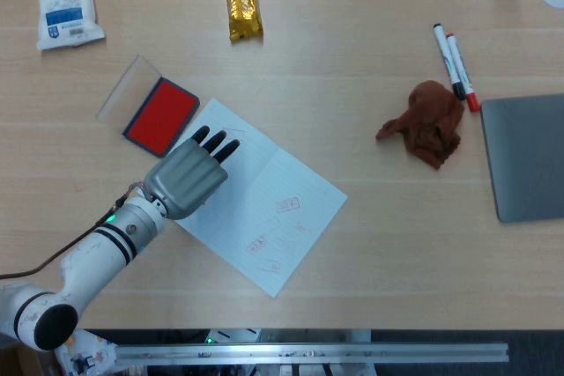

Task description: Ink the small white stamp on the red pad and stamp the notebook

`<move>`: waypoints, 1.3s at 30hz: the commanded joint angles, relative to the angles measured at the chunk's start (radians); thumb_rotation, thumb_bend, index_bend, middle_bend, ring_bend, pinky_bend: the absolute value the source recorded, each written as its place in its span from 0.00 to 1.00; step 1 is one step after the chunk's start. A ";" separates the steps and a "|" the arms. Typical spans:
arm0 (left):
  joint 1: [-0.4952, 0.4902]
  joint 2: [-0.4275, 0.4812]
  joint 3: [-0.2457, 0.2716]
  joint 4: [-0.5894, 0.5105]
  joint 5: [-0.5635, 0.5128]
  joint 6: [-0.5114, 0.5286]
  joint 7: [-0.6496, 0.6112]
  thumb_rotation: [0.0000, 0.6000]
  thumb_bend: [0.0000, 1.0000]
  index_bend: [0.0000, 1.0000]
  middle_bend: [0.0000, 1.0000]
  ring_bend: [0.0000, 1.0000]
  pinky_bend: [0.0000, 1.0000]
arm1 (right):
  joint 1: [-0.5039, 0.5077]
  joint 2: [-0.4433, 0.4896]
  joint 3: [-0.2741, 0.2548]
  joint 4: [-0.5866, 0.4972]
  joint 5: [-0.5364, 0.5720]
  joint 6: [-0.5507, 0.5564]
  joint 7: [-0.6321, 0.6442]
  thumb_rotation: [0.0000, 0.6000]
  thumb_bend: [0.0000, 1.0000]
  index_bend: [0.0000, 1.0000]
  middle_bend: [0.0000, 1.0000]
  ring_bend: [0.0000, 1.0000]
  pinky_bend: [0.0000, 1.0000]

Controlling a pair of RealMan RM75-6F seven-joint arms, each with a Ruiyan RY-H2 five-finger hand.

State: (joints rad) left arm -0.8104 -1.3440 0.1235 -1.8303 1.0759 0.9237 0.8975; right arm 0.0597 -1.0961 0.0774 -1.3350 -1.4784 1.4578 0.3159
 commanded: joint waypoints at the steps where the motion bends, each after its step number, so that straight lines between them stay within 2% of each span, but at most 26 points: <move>1: 0.002 0.001 0.001 -0.003 -0.004 0.014 0.006 1.00 0.32 0.67 0.10 0.08 0.16 | -0.002 0.001 0.000 0.001 0.001 0.001 0.002 1.00 0.18 0.37 0.41 0.35 0.41; 8: 0.032 0.040 0.009 0.021 0.005 0.041 -0.055 1.00 0.32 0.67 0.10 0.08 0.16 | 0.000 0.004 -0.001 -0.008 -0.005 0.003 -0.004 1.00 0.18 0.37 0.41 0.35 0.41; 22: 0.132 0.099 0.056 0.198 0.138 0.061 -0.270 1.00 0.32 0.64 0.10 0.08 0.16 | 0.002 0.019 -0.002 -0.061 -0.010 0.010 -0.055 1.00 0.18 0.37 0.41 0.35 0.41; 30: 0.191 0.079 0.074 0.286 0.201 0.072 -0.350 1.00 0.32 0.63 0.10 0.08 0.16 | 0.002 0.026 -0.003 -0.090 -0.015 0.015 -0.082 1.00 0.18 0.37 0.41 0.35 0.41; 39: 0.233 0.040 0.079 0.332 0.251 0.071 -0.370 1.00 0.32 0.62 0.10 0.08 0.16 | -0.001 0.029 -0.003 -0.098 -0.011 0.017 -0.090 1.00 0.18 0.37 0.41 0.35 0.41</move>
State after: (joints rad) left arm -0.5786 -1.3023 0.2025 -1.4992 1.3255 0.9950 0.5282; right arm 0.0592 -1.0667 0.0744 -1.4335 -1.4892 1.4745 0.2264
